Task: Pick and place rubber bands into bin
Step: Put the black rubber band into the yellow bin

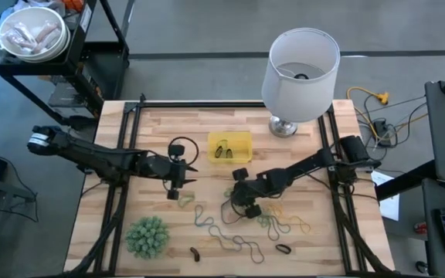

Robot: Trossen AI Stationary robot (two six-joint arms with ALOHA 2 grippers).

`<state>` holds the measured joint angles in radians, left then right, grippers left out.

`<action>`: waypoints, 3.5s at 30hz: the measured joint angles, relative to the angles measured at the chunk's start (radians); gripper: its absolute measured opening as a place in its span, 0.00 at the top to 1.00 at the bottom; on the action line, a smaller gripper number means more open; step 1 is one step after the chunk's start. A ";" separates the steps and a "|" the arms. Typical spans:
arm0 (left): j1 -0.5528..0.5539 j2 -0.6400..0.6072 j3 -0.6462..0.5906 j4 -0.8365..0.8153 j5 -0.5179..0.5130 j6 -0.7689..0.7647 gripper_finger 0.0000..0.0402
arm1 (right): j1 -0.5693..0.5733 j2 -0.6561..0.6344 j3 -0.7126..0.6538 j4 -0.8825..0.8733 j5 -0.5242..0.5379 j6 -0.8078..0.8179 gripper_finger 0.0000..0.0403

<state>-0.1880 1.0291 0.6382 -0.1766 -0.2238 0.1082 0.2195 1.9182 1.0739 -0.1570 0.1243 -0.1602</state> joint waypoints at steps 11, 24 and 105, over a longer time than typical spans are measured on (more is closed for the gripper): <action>-0.004 0.019 -0.003 -0.003 -0.019 0.003 0.67 | -0.002 0.005 -0.001 -0.020 -0.003 0.004 0.82; -0.004 0.017 -0.002 0.004 -0.019 0.003 0.67 | -0.002 -0.012 -0.004 -0.022 -0.002 0.015 0.85; -0.004 0.017 -0.002 0.012 -0.019 0.004 0.67 | -0.186 -0.329 0.010 0.087 0.533 -0.418 0.98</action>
<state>-0.1921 1.0466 0.6365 -0.1650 -0.2424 0.1119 0.0331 1.5894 1.0843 -0.0704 0.6575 -0.5785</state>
